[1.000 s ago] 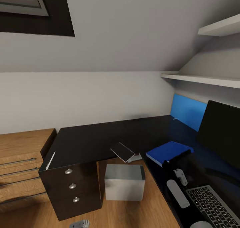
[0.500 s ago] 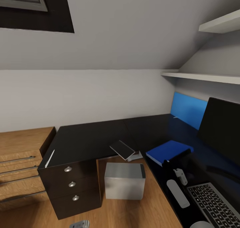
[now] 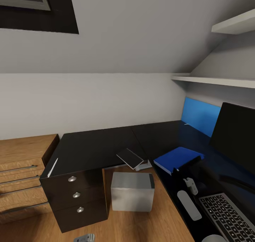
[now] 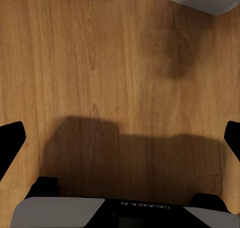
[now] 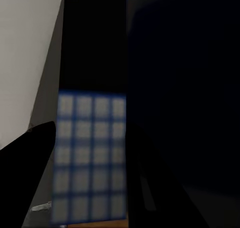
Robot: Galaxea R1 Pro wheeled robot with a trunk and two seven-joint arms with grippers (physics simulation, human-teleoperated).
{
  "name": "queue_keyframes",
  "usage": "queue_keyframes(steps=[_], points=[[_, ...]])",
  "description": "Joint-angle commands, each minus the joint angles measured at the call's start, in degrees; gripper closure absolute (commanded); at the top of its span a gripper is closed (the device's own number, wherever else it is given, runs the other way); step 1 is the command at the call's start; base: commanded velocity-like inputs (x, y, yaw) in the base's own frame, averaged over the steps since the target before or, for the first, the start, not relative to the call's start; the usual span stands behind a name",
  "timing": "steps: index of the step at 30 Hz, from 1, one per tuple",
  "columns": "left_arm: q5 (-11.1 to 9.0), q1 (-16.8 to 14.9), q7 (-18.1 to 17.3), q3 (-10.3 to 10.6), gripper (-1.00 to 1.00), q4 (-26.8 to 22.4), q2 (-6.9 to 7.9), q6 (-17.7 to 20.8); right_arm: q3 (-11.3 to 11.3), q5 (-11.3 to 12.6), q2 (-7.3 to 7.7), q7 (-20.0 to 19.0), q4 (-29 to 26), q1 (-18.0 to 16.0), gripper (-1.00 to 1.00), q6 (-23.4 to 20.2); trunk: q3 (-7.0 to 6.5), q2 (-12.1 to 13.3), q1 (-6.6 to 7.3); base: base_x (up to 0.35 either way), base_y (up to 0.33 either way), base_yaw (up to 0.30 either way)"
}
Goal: In the bedroom, organize the workspace by keeping the computer under the desk, ensuring the monitor is on the desk, placing the keyboard on the desk next to the monitor, placing the mouse on the desk next to the keyboard, moving the folder from the swivel chair onto the desk next to the mouse, stacking the notebook on top of the folder with the pen on top of the notebook, and positioning the swivel chair next to the desk.
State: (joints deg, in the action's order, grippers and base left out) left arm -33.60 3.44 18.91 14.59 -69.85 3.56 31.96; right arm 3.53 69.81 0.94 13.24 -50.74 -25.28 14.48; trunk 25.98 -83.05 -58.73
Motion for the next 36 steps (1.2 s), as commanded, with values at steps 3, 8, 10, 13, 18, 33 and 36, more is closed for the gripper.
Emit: queue_keyframes(steps=[3, 8, 10, 13, 18, 33, 36], points=[[-0.65, -0.01, 0.47, 0.07, -1.00, -0.11, 0.16, 0.03, 0.25, 0.91, 0.11, -0.13, -0.06, -0.03, 1.00, -0.45, 0.05, -0.03, 0.00, 0.000, 0.000, 0.000], [-0.68, -0.01, 0.43, -0.13, -1.00, -0.11, 0.21, -0.05, 0.20, 6.07, 0.17, -0.30, -0.08, -0.03, 1.00, -1.21, 0.05, -0.03, 0.00, 0.000, 0.000, 0.000], [-0.68, -0.01, 0.42, -0.15, -1.00, -0.11, 0.22, -0.08, 0.23, 7.65, 0.16, -0.31, -0.08, -0.03, 1.00, -1.26, 0.05, -0.03, 0.00, 0.000, 0.000, 0.000], [-0.68, -0.01, 0.42, -0.17, -1.00, -0.11, 0.22, -0.12, 0.18, 8.47, 0.13, -0.31, -0.07, -0.03, 1.00, -1.16, 0.05, -0.03, 0.00, 0.000, 0.000, 0.000], [-0.68, -0.01, 0.42, -0.17, -1.00, -0.11, 0.22, -1.17, 0.29, 8.73, 0.01, -0.20, -0.03, -0.03, 1.00, -0.98, 0.05, -0.03, 0.00, 0.000, 0.000, 0.000], [-0.76, -0.01, 0.49, -0.15, -1.00, -0.11, 0.30, -3.92, 0.53, 8.68, -0.41, 0.26, 0.31, -0.03, 1.00, 3.07, 0.05, -0.03, 0.00, 0.000, 0.000, 0.000], [-0.76, -0.01, 0.45, -0.16, -1.00, -0.11, 0.31, -3.96, 0.53, 8.68, -0.41, 0.55, 1.03, -0.03, 1.00, 3.17, 0.05, -0.03, 0.00, 0.024, 0.000, 0.000]])
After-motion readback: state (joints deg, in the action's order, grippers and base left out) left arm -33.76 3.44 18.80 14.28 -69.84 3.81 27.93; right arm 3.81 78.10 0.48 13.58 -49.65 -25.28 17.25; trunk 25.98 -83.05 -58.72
